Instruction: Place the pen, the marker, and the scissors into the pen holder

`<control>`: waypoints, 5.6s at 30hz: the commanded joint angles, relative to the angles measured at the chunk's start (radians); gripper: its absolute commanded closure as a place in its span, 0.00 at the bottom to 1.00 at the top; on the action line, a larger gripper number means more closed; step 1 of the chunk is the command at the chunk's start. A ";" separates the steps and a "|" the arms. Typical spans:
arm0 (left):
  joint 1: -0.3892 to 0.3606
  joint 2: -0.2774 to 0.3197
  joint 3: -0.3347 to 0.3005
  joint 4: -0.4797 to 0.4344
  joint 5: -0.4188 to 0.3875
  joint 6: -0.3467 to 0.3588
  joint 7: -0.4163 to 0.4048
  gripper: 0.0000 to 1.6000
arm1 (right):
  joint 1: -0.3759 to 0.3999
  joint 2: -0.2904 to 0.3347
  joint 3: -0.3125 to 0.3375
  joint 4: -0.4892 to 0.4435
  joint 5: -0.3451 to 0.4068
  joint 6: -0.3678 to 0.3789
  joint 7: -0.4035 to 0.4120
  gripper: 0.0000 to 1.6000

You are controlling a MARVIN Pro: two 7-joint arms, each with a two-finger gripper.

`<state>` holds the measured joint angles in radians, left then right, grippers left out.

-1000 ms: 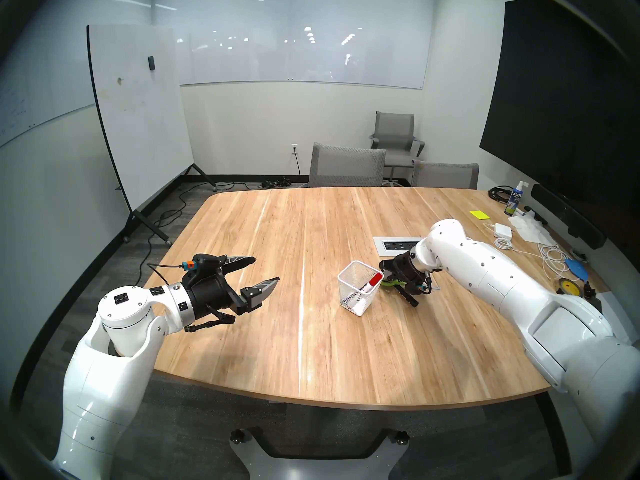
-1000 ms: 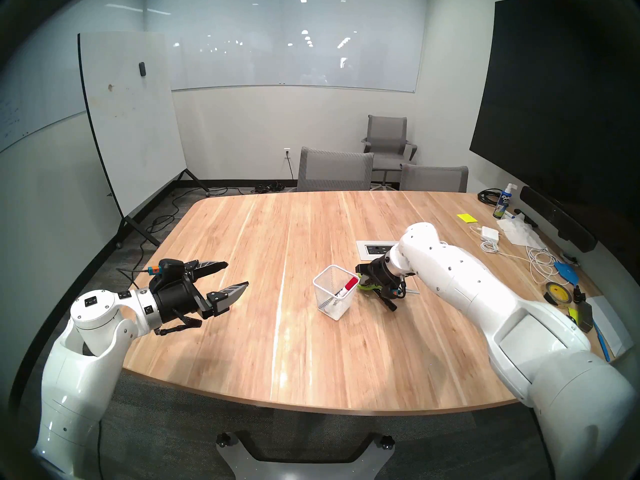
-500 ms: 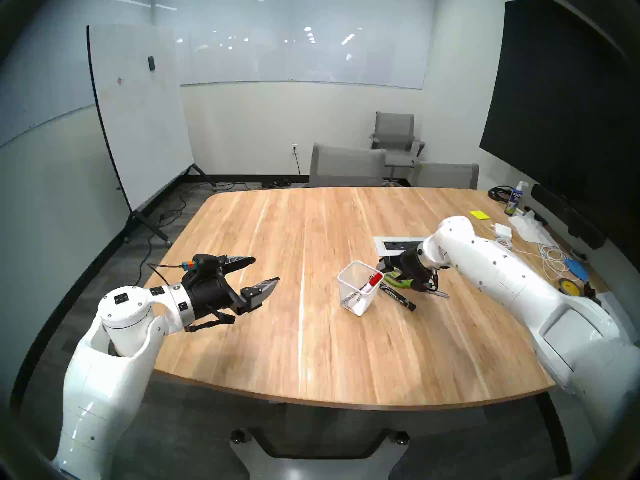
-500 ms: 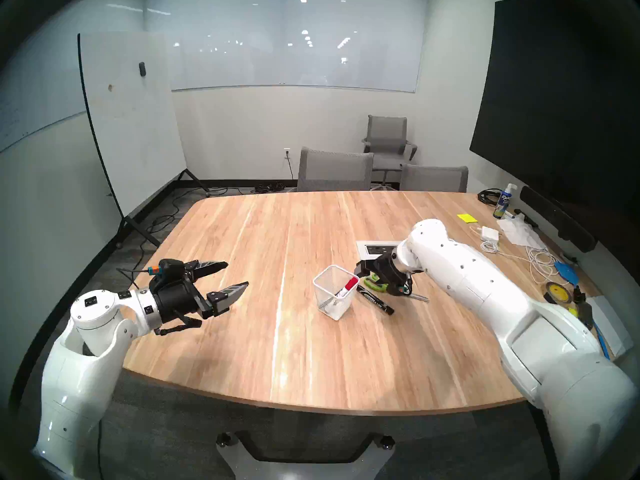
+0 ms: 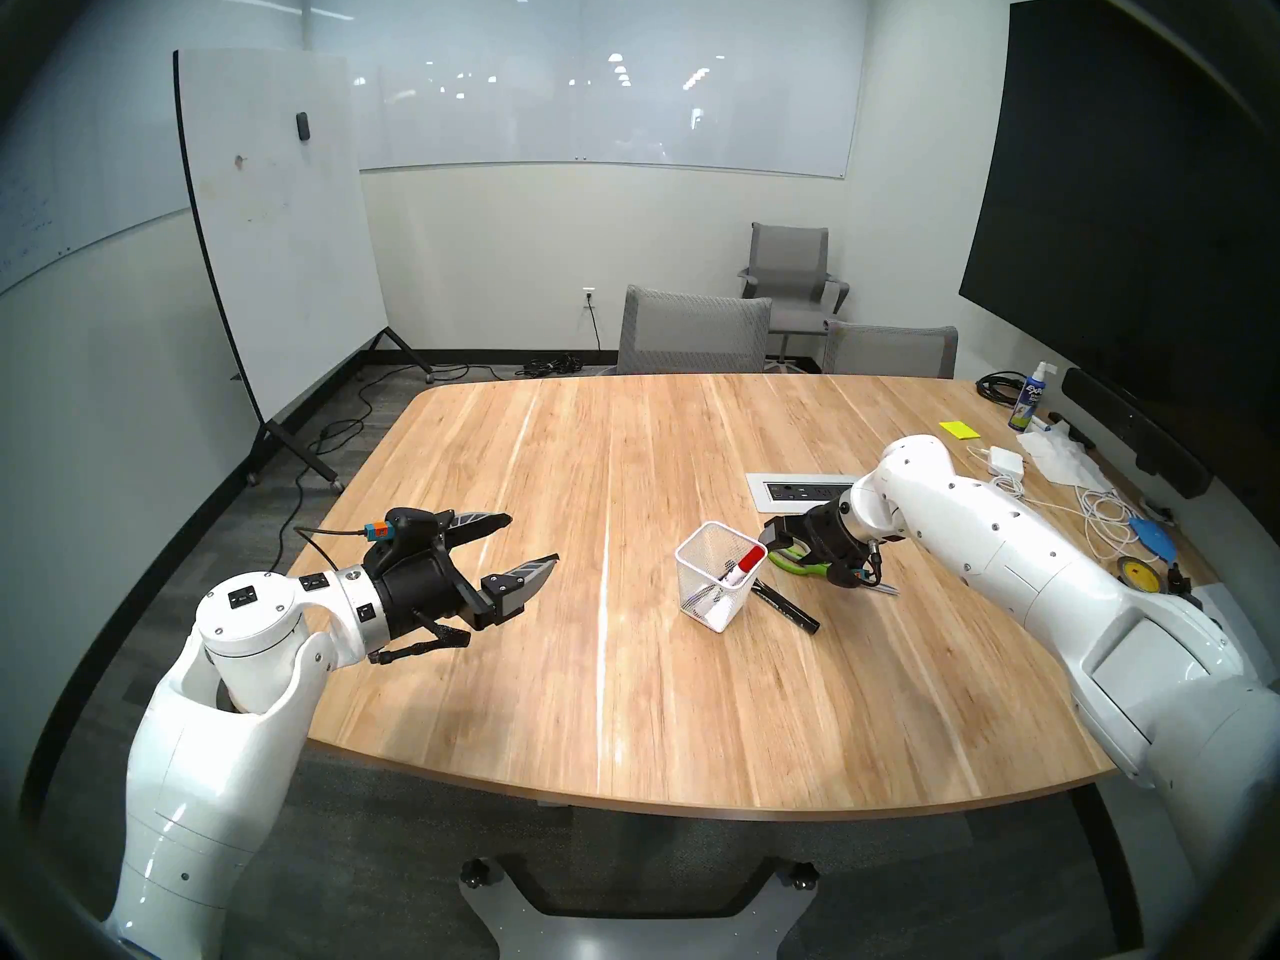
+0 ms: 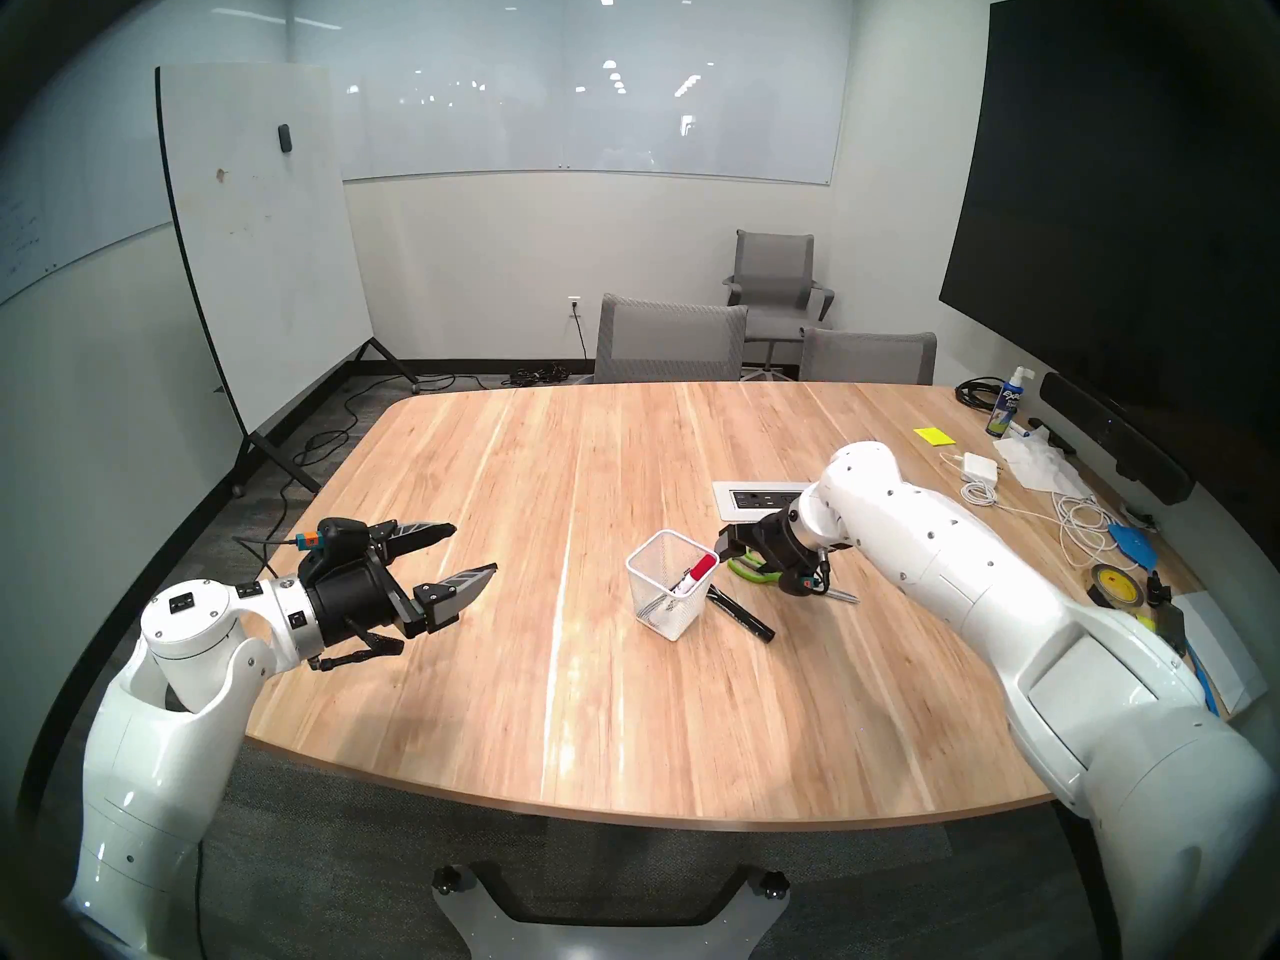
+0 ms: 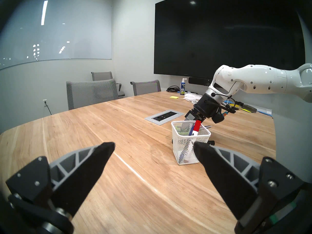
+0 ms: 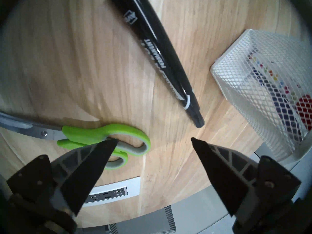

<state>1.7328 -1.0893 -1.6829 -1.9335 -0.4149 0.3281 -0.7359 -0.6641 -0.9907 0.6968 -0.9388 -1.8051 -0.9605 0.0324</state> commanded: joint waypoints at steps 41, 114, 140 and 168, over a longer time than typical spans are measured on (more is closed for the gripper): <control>-0.001 0.002 -0.001 -0.015 0.001 0.000 0.000 0.00 | 0.099 -0.065 -0.146 0.124 -0.112 0.001 -0.086 0.00; -0.004 0.001 0.000 -0.010 0.000 -0.002 -0.002 0.00 | 0.244 -0.252 -0.130 0.246 -0.148 0.182 -0.156 1.00; -0.002 0.001 -0.001 -0.013 0.000 -0.001 -0.002 0.00 | 0.262 -0.227 0.048 0.376 -0.040 0.310 -0.438 1.00; -0.002 0.001 -0.001 -0.014 0.001 -0.001 -0.001 0.00 | 0.116 -0.143 0.186 0.202 0.053 0.356 -0.500 1.00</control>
<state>1.7326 -1.0894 -1.6828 -1.9301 -0.4149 0.3281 -0.7369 -0.5461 -1.1580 0.8481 -0.6739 -1.7828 -0.6075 -0.4578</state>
